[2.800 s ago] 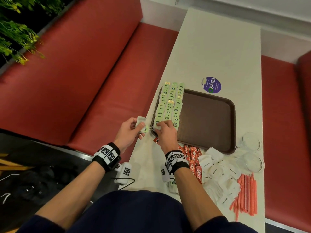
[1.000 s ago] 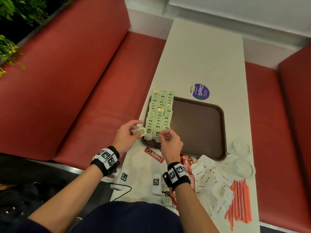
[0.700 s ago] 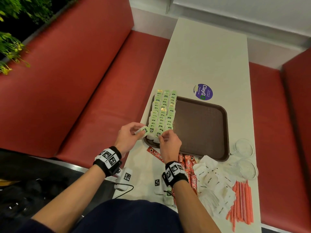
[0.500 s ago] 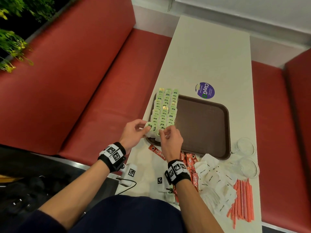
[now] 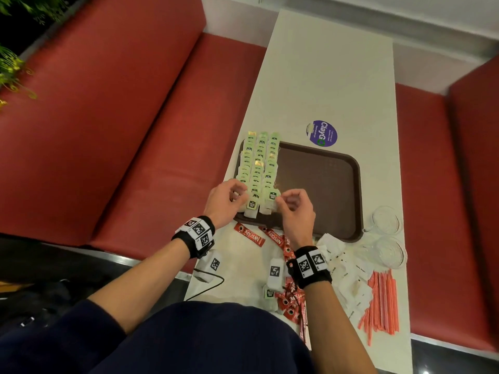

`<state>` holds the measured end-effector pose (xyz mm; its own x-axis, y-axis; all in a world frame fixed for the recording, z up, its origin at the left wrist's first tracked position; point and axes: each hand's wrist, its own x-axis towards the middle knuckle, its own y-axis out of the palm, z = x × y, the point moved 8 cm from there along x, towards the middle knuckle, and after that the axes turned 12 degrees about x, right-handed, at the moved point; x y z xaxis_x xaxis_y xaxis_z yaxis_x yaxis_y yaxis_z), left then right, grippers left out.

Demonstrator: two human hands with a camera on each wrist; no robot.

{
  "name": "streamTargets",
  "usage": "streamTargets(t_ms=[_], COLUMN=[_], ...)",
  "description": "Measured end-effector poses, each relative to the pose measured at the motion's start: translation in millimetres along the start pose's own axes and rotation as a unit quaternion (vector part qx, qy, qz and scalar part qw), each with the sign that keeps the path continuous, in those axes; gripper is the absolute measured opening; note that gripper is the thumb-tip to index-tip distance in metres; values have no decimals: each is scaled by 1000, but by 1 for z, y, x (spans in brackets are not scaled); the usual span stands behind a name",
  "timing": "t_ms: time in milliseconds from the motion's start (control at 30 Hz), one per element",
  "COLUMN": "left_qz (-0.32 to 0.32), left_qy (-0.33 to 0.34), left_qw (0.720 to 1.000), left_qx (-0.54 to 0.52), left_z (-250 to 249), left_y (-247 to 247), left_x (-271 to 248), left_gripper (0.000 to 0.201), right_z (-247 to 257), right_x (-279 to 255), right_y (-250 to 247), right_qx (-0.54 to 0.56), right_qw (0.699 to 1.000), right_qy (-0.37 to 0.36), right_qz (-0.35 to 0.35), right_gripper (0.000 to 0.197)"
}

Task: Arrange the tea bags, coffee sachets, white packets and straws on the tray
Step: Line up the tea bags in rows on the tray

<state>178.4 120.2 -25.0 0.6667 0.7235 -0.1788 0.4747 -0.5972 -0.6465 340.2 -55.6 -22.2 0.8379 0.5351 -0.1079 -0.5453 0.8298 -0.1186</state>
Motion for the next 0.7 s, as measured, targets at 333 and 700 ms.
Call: streamTargets(t_ms=[333,700], left_qz=[-1,66], left_qy=[-16,238], left_qw=[989,904], left_qx=[144,349], left_z=[33,-16], left_y=[14,48], left_x=[2,2], left_gripper=[46,40], right_z=[-46,-59], right_x=[2,1], right_y=[13,26], right_qx=[-116,-217], right_qw=[992,974], right_qy=[33,-5], right_qz=[27,66], right_gripper=[18,30])
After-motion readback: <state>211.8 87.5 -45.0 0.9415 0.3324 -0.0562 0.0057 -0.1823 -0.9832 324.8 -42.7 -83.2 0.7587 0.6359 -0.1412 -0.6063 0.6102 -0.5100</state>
